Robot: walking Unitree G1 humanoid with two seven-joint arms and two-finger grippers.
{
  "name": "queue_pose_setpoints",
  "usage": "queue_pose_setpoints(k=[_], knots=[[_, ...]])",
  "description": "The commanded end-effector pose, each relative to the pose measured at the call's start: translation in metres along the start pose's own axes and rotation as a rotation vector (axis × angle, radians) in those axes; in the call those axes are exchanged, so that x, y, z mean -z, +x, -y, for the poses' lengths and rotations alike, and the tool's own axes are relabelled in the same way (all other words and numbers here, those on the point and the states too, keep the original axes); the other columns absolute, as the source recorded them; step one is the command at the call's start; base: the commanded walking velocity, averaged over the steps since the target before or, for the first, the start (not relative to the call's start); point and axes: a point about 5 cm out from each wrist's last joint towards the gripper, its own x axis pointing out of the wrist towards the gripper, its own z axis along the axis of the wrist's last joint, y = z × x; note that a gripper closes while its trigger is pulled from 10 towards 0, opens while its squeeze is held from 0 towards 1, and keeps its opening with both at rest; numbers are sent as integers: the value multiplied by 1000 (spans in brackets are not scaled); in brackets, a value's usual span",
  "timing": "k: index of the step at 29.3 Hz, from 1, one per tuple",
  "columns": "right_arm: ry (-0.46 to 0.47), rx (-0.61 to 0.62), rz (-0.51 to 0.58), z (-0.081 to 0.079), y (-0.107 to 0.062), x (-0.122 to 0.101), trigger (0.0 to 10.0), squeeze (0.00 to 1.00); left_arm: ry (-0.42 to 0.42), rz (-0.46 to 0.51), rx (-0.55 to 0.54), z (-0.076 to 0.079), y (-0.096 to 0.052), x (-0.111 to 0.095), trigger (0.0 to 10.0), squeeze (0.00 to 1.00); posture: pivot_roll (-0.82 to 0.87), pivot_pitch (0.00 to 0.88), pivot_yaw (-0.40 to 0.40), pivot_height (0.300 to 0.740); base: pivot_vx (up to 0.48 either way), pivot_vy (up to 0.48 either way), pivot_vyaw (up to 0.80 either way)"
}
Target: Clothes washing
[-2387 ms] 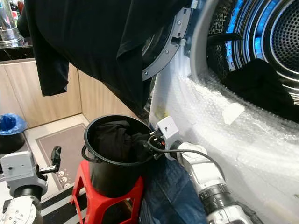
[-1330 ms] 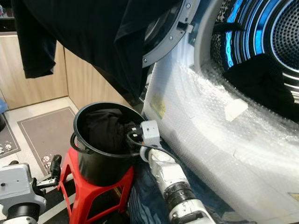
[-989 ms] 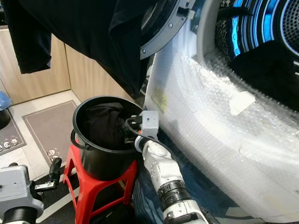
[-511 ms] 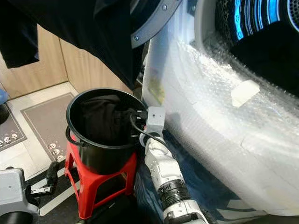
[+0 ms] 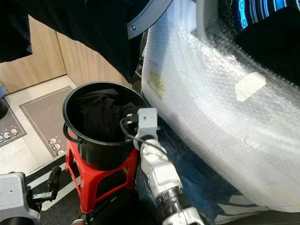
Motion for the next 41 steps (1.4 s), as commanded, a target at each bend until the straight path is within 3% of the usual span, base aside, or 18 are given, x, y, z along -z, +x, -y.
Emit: queue_pose_setpoints(k=[1,10,11,12,13,14,41], knots=[[90,-34,-63,-29,-6,15,10000,0,3,-3,-9,0,-4,-2,10000,0,328,362,-232,740,0,0,0],[52,11,-69,-35,-7,13,10000,0,-2,-11,-11,1,-5,-1,10000,0,325,366,-234,740,0,0,0],[66,22,-45,-36,-6,8,7569,0,-2,-11,-11,1,-6,-1,10000,0,326,364,-234,740,0,0,0],[66,22,-45,-36,-6,8,7569,0,-2,-11,-11,1,-6,-1,10000,0,326,364,-234,740,0,0,0],[68,20,-13,-38,-6,3,3333,0,-5,-10,-10,2,-6,-1,10000,0,326,364,-234,740,0,0,0],[74,21,-2,-39,-6,1,0,0,-4,-11,-10,2,-6,-1,10000,0,326,365,-235,740,0,0,0],[56,-49,26,-59,-9,-6,0,0,-5,-7,-15,2,-5,-2,10000,0,336,360,-240,740,0,0,0]])
